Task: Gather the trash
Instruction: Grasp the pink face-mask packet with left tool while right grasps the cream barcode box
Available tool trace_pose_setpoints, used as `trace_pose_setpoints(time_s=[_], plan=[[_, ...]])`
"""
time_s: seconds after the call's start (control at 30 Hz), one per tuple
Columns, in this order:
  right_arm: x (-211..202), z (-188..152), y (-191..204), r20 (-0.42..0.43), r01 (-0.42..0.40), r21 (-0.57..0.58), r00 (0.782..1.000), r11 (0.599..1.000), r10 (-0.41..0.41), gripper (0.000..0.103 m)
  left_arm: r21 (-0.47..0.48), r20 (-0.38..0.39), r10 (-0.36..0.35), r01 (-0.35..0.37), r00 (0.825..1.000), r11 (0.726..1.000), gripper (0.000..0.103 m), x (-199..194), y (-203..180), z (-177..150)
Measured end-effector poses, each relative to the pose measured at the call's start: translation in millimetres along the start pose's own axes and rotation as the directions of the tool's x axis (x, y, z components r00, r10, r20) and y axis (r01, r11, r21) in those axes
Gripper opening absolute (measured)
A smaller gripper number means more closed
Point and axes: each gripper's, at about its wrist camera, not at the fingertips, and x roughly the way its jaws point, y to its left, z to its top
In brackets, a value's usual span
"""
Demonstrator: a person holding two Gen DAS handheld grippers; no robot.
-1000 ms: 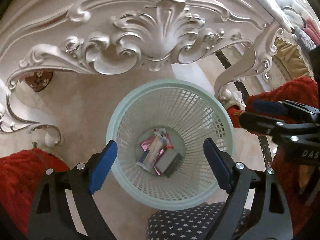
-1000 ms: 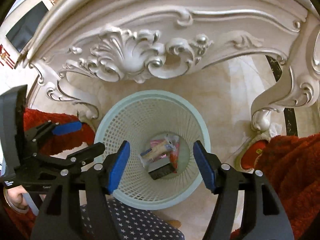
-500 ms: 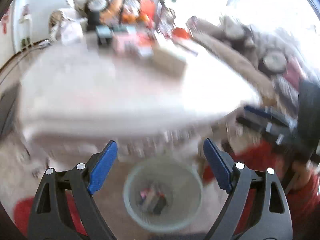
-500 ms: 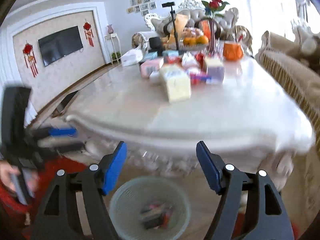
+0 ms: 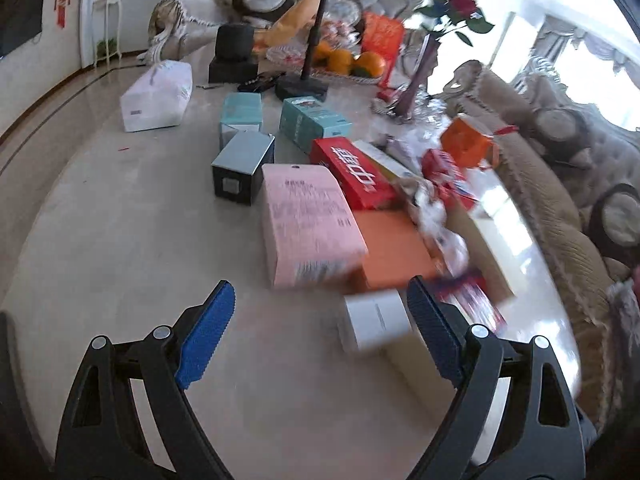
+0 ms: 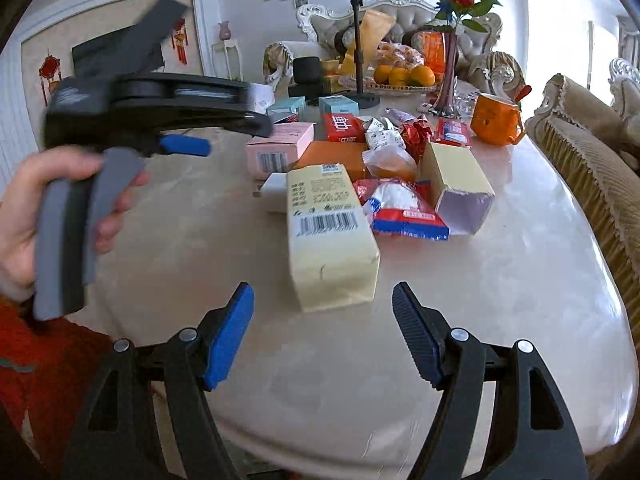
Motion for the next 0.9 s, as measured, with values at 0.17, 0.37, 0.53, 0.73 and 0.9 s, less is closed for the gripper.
trace_pose_setpoints(time_s=[0.17, 0.37, 0.53, 0.73, 0.9], plan=[[8, 4, -9, -0.018, -0.011, 0.016, 1.000, 1.000, 0.011, 0.068, -0.011, -0.055, 0.025, -0.026, 0.998, 1.000, 0.085, 41, -3, 23], [19, 7, -11, -0.046, -0.014, 0.026, 0.999, 1.000, 0.015, 0.068, 0.024, -0.070, 0.091, -0.090, 0.993, 0.996, 0.085, 60, 6, 33], [27, 8, -10, -0.055, -0.025, 0.023, 0.998, 0.999, 0.026, 0.068, -0.016, -0.104, 0.116, -0.119, 0.988, 0.993, 0.085, 66, 27, 35], [42, 11, -1, -0.066, -0.019, 0.007, 0.998, 1.000, 0.019, 0.067, 0.071, -0.087, 0.115, -0.109, 0.990, 0.991, 0.081, 78, 17, 34], [37, 7, 1, -0.046, -0.012, 0.028, 0.999, 1.000, 0.013, 0.048, 0.146, -0.070, 0.091, -0.080, 0.993, 0.986, 0.063, 73, 15, 28]])
